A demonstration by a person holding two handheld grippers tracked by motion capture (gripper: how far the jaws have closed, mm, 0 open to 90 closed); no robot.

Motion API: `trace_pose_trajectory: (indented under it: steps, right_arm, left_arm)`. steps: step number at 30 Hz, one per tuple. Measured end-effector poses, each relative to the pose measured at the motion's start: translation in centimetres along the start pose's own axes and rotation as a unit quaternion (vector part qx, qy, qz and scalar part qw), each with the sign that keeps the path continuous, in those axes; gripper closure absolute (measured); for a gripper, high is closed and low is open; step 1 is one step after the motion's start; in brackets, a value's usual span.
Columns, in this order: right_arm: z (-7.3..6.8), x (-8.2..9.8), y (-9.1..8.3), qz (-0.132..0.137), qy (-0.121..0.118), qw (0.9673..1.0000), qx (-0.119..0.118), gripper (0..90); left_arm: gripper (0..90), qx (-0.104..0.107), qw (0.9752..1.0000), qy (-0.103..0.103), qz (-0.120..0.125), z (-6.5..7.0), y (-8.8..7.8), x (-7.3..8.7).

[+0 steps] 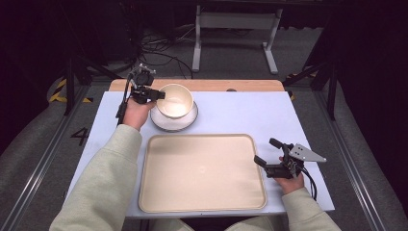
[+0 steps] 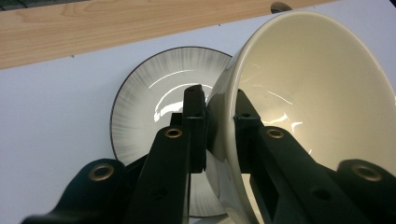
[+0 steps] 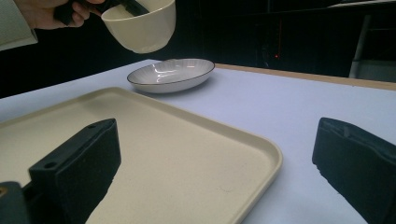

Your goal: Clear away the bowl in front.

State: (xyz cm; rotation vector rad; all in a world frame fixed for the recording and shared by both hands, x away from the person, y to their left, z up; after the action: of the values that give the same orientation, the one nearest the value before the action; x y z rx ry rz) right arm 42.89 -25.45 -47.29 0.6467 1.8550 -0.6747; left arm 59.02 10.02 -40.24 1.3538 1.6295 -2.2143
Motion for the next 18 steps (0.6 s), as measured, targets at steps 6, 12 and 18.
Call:
trace_pose_trajectory:
  steps: [6, 12, 18]
  right_arm:
    - [0.0, 0.0, 0.0, 0.0, 0.0, 1.0, 0.0, 1.4]
    - [0.0, 0.0, 0.0, 0.0, -0.001, 1.0, 0.0, 1.4]
    - [0.0, 0.0, 0.0, 0.0, 0.0, 1.0, 0.0, 1.4]
  left_arm:
    - [81.1, 0.018, 0.9996, 0.022, 0.005, 1.1, -1.1, -0.2]
    - [81.0, 0.038, 0.9977, 0.057, 0.0, 2.9, -2.0, -0.1]
    - [81.1, 0.058, 0.9949, 0.083, 0.002, 4.5, -2.4, 0.1]
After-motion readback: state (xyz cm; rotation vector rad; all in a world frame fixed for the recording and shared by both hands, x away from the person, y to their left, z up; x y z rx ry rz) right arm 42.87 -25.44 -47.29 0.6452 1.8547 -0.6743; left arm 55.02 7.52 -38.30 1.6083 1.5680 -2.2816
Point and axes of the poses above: each handheld gripper's, and its own axes: y roughly forward along the jaws, x roughly out of its underside, z roughly to its right, the point moved 10 cm from there along y, roughly forward along the jaws, and after that the axes turned 15 degrees about y, right-handed, at the moved point
